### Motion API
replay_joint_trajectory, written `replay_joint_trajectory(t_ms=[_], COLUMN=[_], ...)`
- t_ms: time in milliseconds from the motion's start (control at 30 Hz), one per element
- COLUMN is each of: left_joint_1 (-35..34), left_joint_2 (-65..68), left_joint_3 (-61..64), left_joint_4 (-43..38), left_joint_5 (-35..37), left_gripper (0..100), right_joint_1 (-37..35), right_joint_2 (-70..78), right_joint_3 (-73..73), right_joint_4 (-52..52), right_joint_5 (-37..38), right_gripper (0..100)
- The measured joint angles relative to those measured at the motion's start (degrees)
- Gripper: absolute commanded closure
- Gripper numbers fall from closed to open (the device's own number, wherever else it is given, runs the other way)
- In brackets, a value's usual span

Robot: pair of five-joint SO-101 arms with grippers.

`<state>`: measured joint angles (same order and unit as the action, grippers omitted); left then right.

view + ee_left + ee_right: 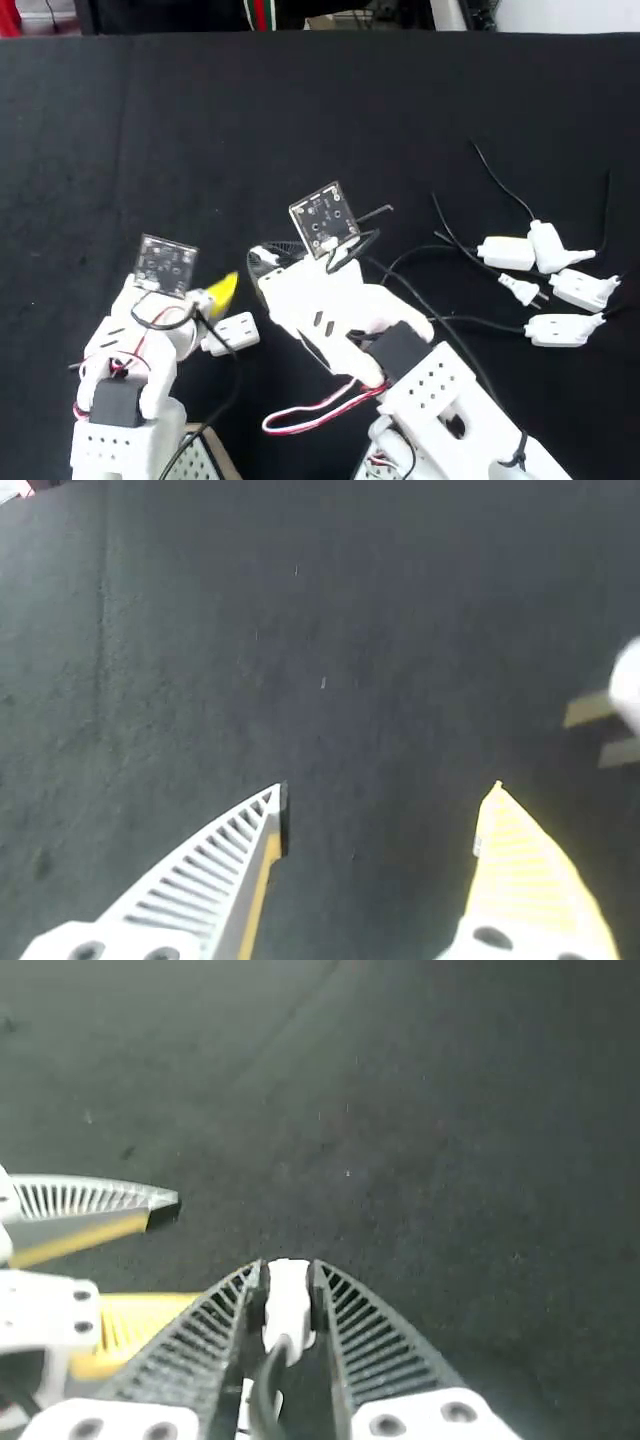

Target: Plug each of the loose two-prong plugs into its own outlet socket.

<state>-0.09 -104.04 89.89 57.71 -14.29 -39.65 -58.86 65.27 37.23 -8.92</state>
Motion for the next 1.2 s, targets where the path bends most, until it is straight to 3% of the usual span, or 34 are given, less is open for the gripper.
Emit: replay_joint_trajectory(t_ms=[200,433,633,867,1200], left_joint_1=[-9.05,-26.73,-34.02,-36.04,-36.22], left_joint_2=[0.0,-0.26,0.0,0.0,0.09], left_joint_3=[-2.81,-2.02,2.46,4.57,5.89], left_joint_4=[10.11,10.55,10.46,9.76,7.3], left_joint_5=[-8.26,-10.46,-10.46,-10.46,-10.46], left_gripper=[70,70,70,70,70], right_joint_1=[0.0,-2.46,-5.63,-5.54,-10.99], right_joint_2=[7.3,24.62,33.14,37.98,39.38], right_joint_3=[-1.76,-10.55,-13.89,-15.74,-16.88], right_joint_4=[1.14,5.8,7.38,8.97,10.73], right_joint_5=[0.0,-2.11,-4.31,-7.82,-9.05], right_gripper=[98.7,98.7,98.7,98.7,98.7])
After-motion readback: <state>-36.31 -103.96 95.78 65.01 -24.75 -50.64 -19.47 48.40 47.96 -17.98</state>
